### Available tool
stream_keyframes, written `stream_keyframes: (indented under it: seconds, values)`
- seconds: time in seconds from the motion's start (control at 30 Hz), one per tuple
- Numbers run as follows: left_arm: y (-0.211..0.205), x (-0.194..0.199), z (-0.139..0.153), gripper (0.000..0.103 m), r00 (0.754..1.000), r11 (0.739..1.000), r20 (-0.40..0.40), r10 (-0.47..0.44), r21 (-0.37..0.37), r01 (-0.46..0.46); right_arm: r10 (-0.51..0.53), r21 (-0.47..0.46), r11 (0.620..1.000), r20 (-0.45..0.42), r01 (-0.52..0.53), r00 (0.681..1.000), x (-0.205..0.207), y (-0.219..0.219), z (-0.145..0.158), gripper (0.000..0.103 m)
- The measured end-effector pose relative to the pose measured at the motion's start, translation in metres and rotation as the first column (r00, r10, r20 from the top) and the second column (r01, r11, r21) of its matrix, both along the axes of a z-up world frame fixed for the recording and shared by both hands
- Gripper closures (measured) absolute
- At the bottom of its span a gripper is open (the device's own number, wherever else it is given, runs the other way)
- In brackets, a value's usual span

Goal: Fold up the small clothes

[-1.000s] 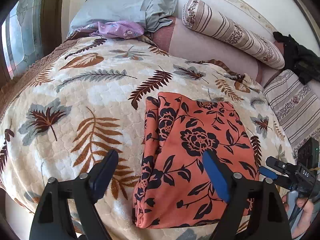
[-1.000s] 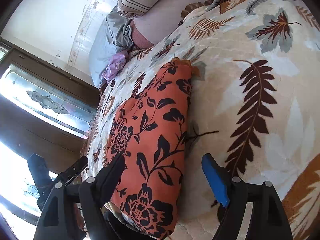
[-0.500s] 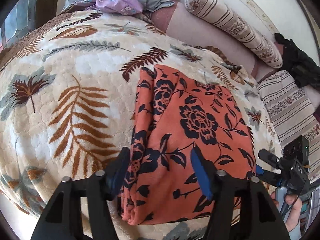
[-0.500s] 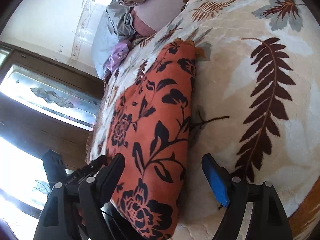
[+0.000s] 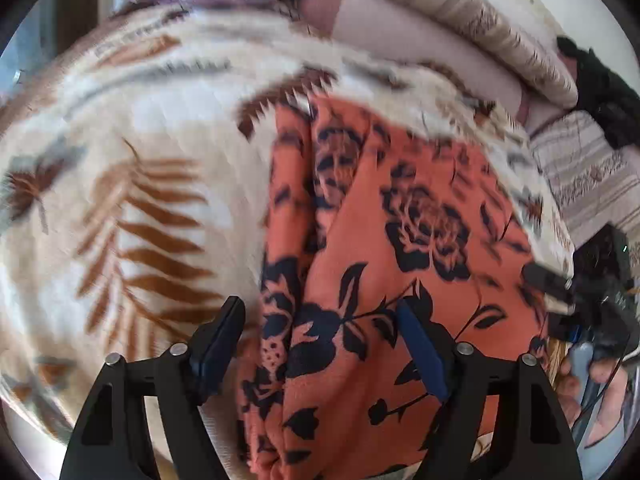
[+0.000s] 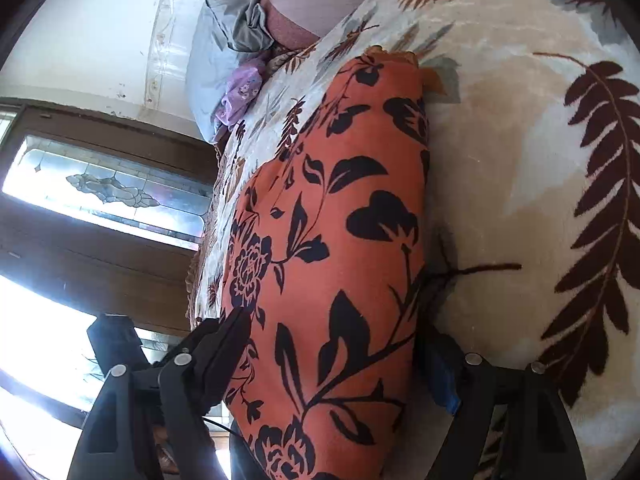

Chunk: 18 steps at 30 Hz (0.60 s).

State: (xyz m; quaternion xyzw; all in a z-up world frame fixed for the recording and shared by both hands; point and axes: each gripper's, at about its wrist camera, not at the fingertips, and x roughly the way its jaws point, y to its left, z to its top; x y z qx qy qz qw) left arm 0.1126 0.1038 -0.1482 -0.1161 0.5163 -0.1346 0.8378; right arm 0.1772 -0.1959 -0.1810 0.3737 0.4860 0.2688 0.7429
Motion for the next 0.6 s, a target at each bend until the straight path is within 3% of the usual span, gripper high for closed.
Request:
stream_keyframes:
  seconds: [0.03,0.07,0.1,0.13,0.2,0.27,0.43,0.57,0.6]
  values:
    - [0.003,-0.001,-0.002,0.034,1.000,0.999,0.017,0.020,-0.041,-0.019,0.018,-0.028,0.999,0.006,-0.018,1.000,0.003,0.005,0.002,0.035]
    - [0.004,-0.002,-0.001,0.048,1.000,0.998,0.012,0.011,-0.064,-0.010,0.046,-0.077,0.996,0.011,-0.045,0.999,0.007,0.010,0.003,0.044]
    - [0.004,-0.003,0.002,0.061,1.000,0.996,0.007,0.002,-0.092,-0.002,0.077,-0.114,0.991,0.017,-0.075,0.997,0.009,0.013,0.005,0.061]
    - [0.004,-0.005,0.005,0.064,1.000,0.996,0.013,0.008,-0.094,-0.007,0.098,-0.156,0.983,0.031,-0.092,0.995,0.012,0.018,0.011,0.064]
    - [-0.002,-0.010,0.015,0.070,0.999,0.998,0.045,0.009,-0.061,-0.006,0.158,-0.249,0.959,0.083,-0.133,0.984,0.014,0.025,0.031,0.067]
    - [-0.009,-0.012,0.032,0.071,0.996,0.996,0.089,0.018,-0.087,-0.011,0.197,-0.305,0.942,0.155,-0.142,0.968,0.016,0.028,0.060,0.068]
    - [-0.046,0.006,0.087,0.071,0.967,0.990,0.253,-0.008,-0.131,0.042,0.161,-0.357,0.933,0.326,-0.037,0.932,0.030,-0.012,0.133,0.069]
    - [-0.090,0.038,0.098,0.068,0.952,0.983,0.300,-0.050,-0.151,0.099,0.072,-0.334,0.941,0.361,0.057,0.930,0.044,-0.066,0.146,0.069]
    - [-0.102,0.046,0.092,0.061,0.952,0.984,0.299,-0.062,-0.142,0.108,0.041,-0.333,0.939,0.356,0.085,0.934,0.048,-0.078,0.139,0.068]
